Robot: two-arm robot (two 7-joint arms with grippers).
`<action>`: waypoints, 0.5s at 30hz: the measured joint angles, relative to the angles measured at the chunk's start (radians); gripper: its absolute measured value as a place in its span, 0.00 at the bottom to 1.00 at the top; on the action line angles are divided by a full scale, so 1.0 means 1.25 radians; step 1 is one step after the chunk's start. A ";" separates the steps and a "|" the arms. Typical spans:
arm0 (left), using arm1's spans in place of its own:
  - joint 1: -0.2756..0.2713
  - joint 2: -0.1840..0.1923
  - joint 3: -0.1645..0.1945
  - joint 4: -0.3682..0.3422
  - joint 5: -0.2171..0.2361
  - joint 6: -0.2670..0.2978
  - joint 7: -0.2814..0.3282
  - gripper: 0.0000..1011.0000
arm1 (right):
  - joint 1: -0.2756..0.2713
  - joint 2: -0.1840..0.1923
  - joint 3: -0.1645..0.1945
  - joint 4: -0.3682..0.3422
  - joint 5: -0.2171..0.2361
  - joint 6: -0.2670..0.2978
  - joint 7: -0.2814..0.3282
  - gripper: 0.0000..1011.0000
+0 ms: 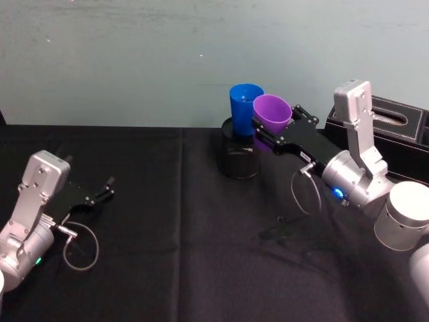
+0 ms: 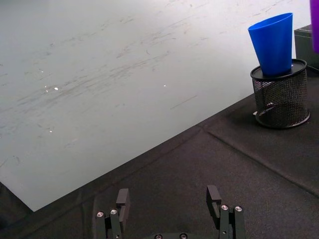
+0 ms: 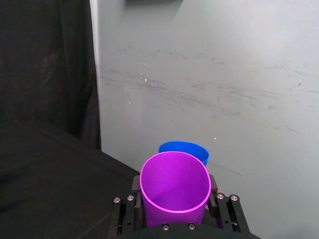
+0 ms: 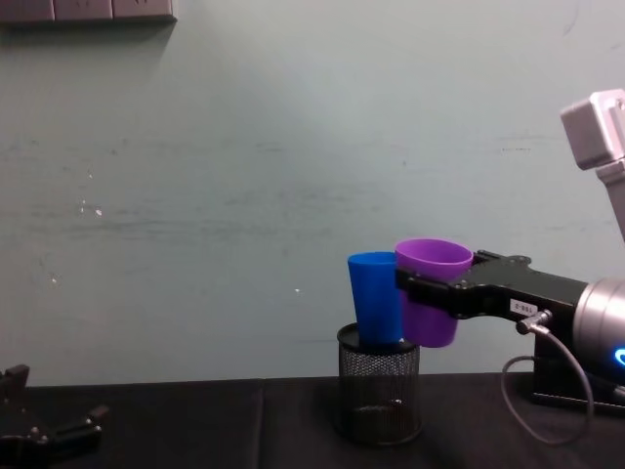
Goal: Pick up one cup with a gripper and tap it against the other cup.
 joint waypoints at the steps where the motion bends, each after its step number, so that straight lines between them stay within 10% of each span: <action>1: 0.000 0.000 0.000 0.000 0.000 0.000 0.000 1.00 | -0.007 0.005 0.000 -0.012 0.001 0.006 -0.003 0.72; 15: 0.000 0.000 0.000 0.000 0.000 0.000 0.000 1.00 | -0.043 0.029 0.004 -0.071 0.008 0.026 -0.010 0.72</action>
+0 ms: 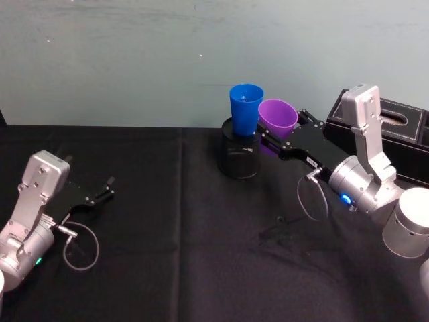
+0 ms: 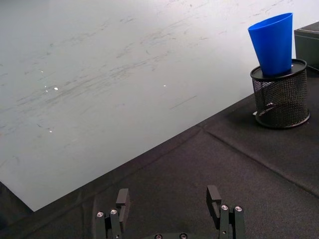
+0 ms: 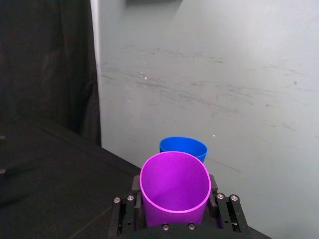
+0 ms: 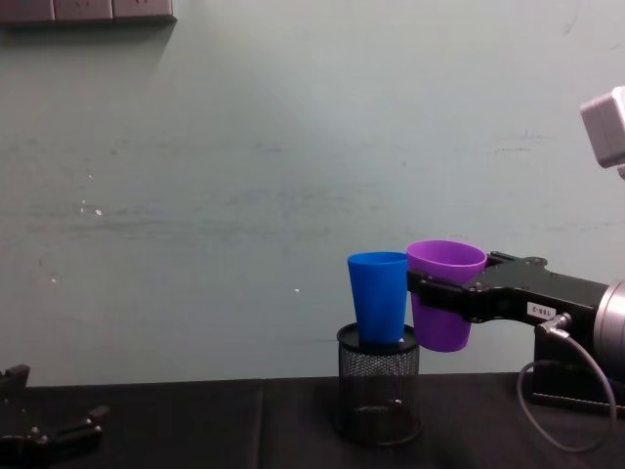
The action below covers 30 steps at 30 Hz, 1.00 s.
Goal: Pick up one cup with a gripper and tap it against the other cup.
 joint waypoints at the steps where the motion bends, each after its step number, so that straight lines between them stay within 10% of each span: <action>1: 0.000 0.000 0.000 0.000 0.000 0.000 0.000 1.00 | 0.000 0.000 0.000 0.000 0.000 0.000 0.000 0.72; 30: 0.000 0.000 0.000 0.000 0.000 0.000 0.000 1.00 | 0.004 -0.003 -0.001 0.007 -0.002 -0.002 0.000 0.72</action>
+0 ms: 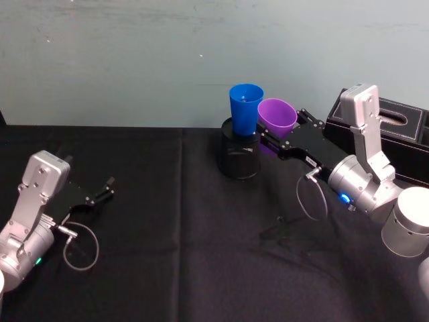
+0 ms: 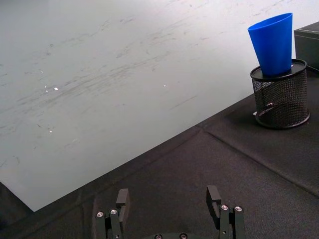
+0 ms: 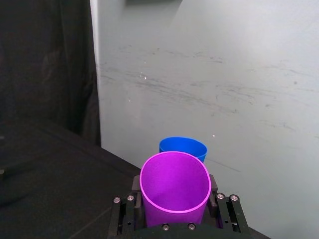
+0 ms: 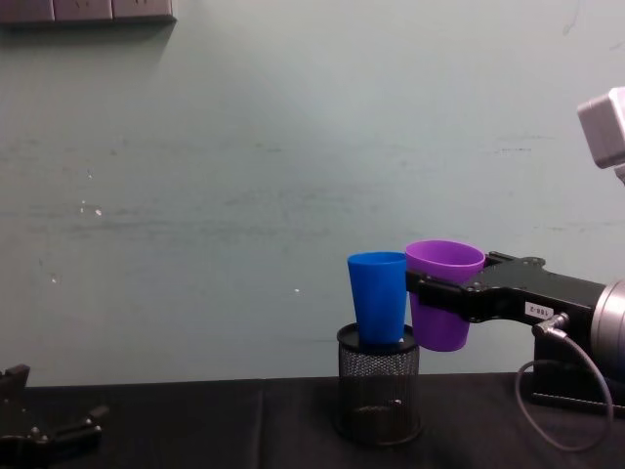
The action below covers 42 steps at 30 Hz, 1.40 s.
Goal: Pick up one cup with a gripper and tap it against the other cup.
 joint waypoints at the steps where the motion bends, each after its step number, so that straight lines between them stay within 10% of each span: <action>1: 0.000 0.000 0.000 0.000 0.000 0.000 0.000 1.00 | 0.000 0.000 0.000 0.000 0.000 0.000 0.000 0.72; 42: 0.000 0.000 0.000 0.000 0.000 0.000 0.000 1.00 | 0.000 0.000 0.000 0.000 0.000 0.000 0.000 0.72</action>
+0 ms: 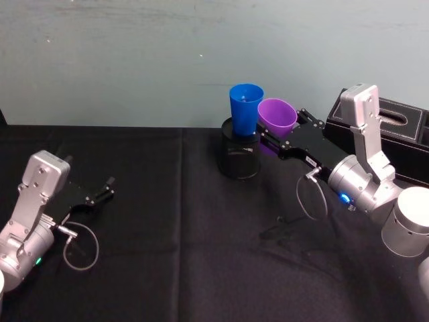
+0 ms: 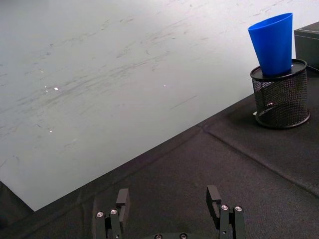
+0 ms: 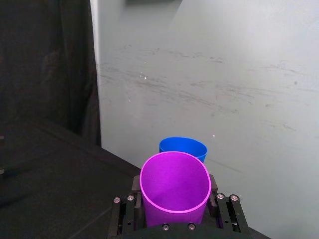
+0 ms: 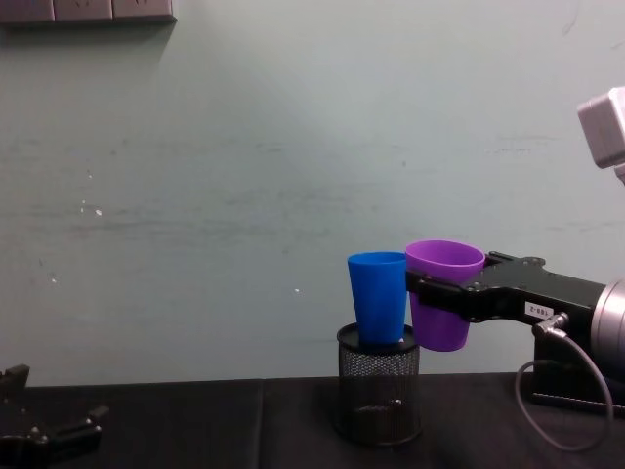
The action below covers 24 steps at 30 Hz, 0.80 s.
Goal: Pick up one cup with a gripper and tap it against the other cup.
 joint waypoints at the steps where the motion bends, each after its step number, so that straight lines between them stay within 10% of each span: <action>1: 0.000 0.000 0.000 0.000 0.000 0.000 0.000 1.00 | 0.000 0.000 0.000 0.000 0.000 0.000 0.000 0.72; 24: 0.000 0.000 0.000 0.000 0.000 0.000 0.000 1.00 | 0.000 0.000 0.000 0.000 0.000 0.000 0.000 0.72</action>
